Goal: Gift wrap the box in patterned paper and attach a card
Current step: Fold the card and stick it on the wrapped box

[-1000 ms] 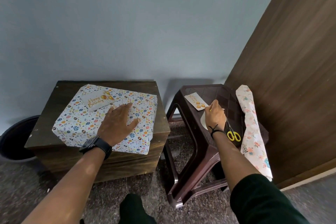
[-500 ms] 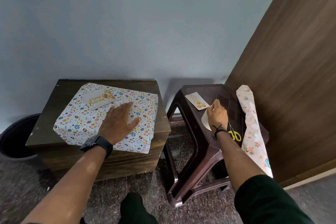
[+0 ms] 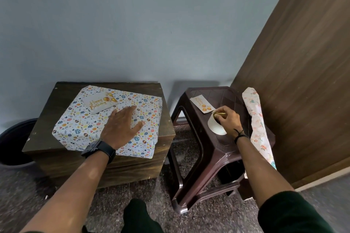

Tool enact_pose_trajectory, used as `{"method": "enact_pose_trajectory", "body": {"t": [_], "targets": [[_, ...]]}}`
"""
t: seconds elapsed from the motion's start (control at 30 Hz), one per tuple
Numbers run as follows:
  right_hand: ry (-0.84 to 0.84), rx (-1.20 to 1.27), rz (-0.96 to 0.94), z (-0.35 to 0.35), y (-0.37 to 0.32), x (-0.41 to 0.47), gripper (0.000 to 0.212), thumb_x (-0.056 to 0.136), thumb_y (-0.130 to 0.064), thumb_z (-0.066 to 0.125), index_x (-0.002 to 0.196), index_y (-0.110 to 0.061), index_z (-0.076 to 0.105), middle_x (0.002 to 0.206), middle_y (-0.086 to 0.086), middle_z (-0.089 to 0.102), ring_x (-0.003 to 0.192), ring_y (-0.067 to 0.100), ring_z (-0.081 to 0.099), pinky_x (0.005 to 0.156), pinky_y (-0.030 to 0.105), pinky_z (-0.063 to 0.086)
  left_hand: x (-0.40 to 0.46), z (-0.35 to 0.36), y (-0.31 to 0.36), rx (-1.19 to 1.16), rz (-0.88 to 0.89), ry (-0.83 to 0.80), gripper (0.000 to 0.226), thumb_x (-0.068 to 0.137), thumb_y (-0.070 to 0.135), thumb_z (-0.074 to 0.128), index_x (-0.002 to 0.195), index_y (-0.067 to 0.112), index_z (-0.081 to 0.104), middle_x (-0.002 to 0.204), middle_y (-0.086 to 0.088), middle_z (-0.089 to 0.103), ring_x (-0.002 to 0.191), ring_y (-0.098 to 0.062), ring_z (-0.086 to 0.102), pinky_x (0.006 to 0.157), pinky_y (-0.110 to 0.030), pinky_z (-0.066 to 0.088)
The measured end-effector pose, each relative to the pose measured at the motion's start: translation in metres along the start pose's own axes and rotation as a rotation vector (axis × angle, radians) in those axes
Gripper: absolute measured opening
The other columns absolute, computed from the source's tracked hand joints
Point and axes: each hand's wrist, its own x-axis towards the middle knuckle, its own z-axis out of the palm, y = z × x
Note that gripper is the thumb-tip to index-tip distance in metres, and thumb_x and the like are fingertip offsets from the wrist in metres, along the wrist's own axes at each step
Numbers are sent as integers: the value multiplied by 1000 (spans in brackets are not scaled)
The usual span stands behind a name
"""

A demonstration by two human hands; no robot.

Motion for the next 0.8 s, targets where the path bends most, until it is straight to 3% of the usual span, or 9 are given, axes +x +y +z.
{"method": "enact_pose_trajectory", "body": {"t": [0.1,0.23,0.33,0.43,0.57,0.63,0.8], "targets": [[46,-21,3,0,-2,-2,3,84,-15,69,87,-15,67,89,0,68,76,8,61,71,14,43,0,0,0,-1,-2,-1,63,94,45,49,145,15,28,149,-5,37,139,-24,32,118,-41,11],[127,-56,52,7,-8,-2,21,84,-32,69,82,-12,62,72,-5,60,74,14,57,73,26,46,2,1,-2,1,6,8,63,93,46,49,144,15,29,148,-5,39,137,-23,34,119,-41,11],[159,-107,104,18,-16,-1,33,80,-38,72,87,-11,55,79,3,63,82,20,56,74,32,47,3,2,-3,3,2,3,64,93,47,48,145,15,28,149,-5,38,138,-22,33,119,-40,10],[163,-144,160,27,-20,-2,32,80,-27,72,97,-10,51,90,9,67,91,28,60,80,36,47,1,2,-1,-3,4,8,64,93,46,49,145,15,29,148,-6,39,138,-23,34,119,-41,11],[153,-133,102,28,-20,-5,28,80,-20,72,95,-10,52,83,3,65,84,23,62,77,34,48,1,1,-1,0,2,13,63,93,46,50,144,14,30,147,-7,41,136,-25,35,118,-41,13],[146,-143,49,26,-17,-4,29,77,-19,75,94,-11,53,90,4,61,84,20,58,78,36,50,2,2,-2,2,3,12,63,93,46,50,144,15,30,146,-7,41,136,-25,36,118,-41,12],[62,-167,0,28,-16,-5,24,82,-11,68,100,-13,52,106,4,59,93,22,60,74,26,40,2,3,-3,-1,10,17,63,93,46,49,144,15,30,147,-7,40,136,-24,35,118,-40,12]]}}
